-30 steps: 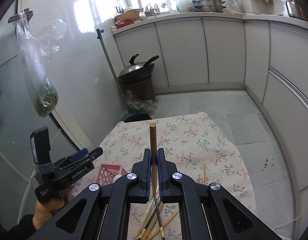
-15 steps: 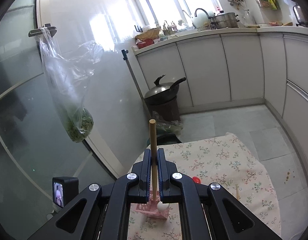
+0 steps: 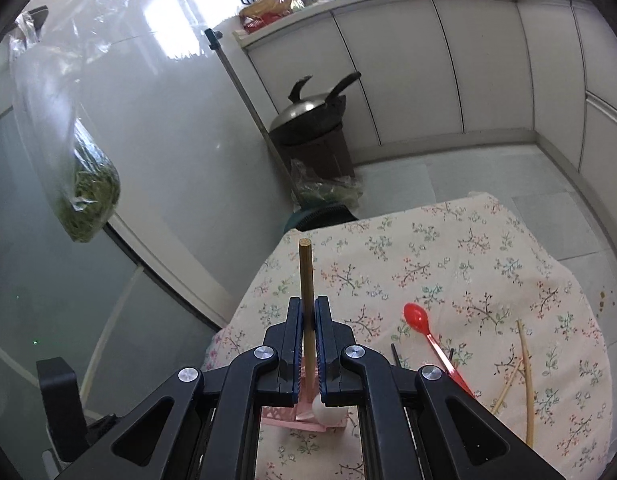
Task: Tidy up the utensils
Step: 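Place the white spoon into the pink basket with the left tool while the right tool lifts the chopstick, then lower the wooden chopstick into the pink basket and open the right tool, then grasp a black chopstick from the pile with the left tool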
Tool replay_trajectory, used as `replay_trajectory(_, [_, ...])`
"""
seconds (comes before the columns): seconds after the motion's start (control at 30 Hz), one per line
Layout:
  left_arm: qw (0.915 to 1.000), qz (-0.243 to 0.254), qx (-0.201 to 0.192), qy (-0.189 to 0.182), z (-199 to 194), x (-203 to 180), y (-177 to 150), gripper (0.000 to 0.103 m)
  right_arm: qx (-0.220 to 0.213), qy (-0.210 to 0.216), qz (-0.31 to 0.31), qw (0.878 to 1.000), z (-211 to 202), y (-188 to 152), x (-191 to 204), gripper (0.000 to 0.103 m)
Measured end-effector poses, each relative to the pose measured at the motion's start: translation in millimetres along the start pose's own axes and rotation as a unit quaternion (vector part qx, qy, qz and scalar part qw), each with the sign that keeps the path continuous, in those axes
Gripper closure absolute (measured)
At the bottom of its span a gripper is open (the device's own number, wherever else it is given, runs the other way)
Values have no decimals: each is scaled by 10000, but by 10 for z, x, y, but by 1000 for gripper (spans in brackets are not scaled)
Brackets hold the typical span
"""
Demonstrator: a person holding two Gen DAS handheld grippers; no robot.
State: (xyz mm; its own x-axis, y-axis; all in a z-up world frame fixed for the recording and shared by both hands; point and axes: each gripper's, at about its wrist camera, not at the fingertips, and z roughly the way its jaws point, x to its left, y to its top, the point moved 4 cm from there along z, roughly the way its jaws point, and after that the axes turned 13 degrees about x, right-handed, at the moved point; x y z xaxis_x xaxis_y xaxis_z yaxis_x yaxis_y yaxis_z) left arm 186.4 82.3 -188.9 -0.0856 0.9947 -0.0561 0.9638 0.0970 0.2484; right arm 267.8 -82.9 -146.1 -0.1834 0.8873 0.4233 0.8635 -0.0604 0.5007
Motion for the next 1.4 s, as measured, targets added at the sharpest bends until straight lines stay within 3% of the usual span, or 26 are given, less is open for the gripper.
replay_trajectory(0.4, [9996,277,-43,50,7,-144,-24,24,204,135,191,9995,163,-4,-114,94])
replay_trajectory(0.53, [9995,282,-79,-95,-17,-197,-37,23,71,229,162,9996,20,11,-108,77])
replay_trajectory(0.63, [9993,346,-108,-125,-35,-263,-56,21,-158,274,124,9994,-180,19,-117,56])
replay_trajectory(0.77, [9988,445,-153,-125,-51,-341,-87,21,-406,254,89,9988,-481,15,-199,49])
replay_trajectory(1.1, [9966,788,-97,-210,-31,-597,-225,20,-321,-485,248,9980,-844,-224,-693,34])
replay_trajectory(1.4, [9924,1198,161,-226,114,-931,-399,20,343,-1197,547,9907,-746,-563,-1283,31])
